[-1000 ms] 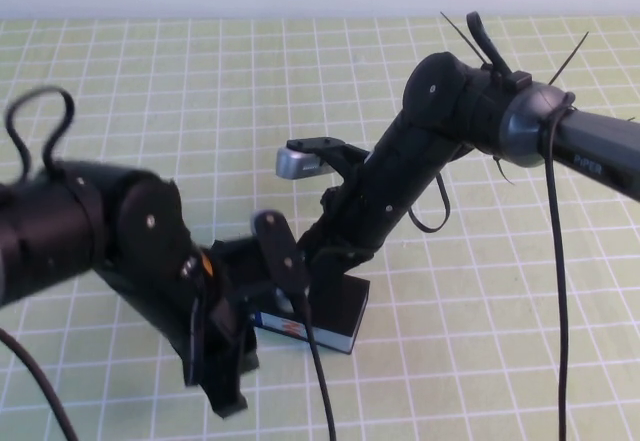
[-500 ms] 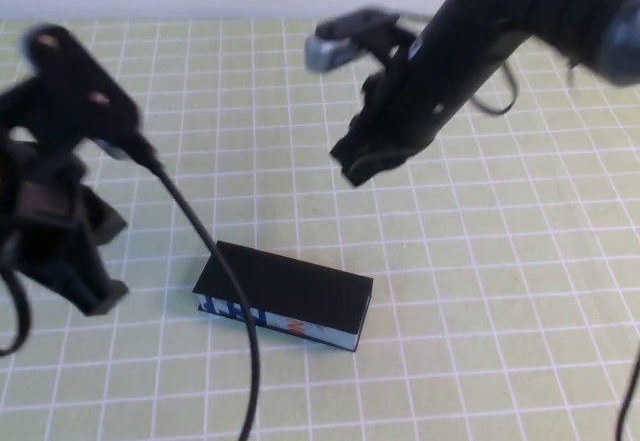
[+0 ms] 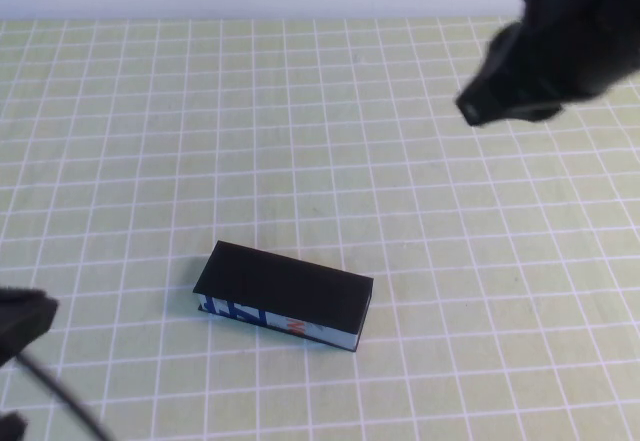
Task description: Return glasses to glasses case
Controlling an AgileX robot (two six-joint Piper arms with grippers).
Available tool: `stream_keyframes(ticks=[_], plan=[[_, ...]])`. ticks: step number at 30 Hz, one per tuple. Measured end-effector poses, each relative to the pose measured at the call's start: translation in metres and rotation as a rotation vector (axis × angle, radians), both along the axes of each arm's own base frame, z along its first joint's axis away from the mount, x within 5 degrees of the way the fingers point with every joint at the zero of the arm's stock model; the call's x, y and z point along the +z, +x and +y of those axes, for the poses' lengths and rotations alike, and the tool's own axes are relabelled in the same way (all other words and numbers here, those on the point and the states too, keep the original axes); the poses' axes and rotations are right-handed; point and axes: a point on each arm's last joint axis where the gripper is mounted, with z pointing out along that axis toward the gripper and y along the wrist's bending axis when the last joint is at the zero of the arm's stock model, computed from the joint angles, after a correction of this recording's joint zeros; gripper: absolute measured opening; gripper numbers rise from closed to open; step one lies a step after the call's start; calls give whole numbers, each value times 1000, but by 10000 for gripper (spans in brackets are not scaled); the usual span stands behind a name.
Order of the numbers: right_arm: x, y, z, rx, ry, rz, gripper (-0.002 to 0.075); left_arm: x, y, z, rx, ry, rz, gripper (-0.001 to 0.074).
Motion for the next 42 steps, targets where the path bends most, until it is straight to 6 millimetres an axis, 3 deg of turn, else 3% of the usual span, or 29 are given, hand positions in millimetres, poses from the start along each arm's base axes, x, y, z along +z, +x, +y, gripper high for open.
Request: stream_keyframes(ticks=[4, 10, 14, 21, 25, 28, 42], plan=[[4, -39, -25, -31, 35, -78, -17, -7, -29, 15, 31, -85, -50, -3], [-18, -93, -61, -83, 122, -237, -17, -20, -67, 37, 82, -191, -147, -3], [-48, -122, -83, -109, 136, -340, -17, -33, -74, 43, 126, -222, -144, -3], [-100, -167, -112, -145, 255, -546, -17, -53, -65, 39, 156, -251, -116, -3], [-133, -180, -121, -159, 293, -605, -17, -61, -60, 36, 159, -266, -136, -3], [-147, -187, -125, -164, 312, -631, -17, -60, -58, 36, 158, -279, -154, -3], [-167, -191, -127, -165, 303, -615, -18, -59, -58, 35, 158, -286, -164, -3]])
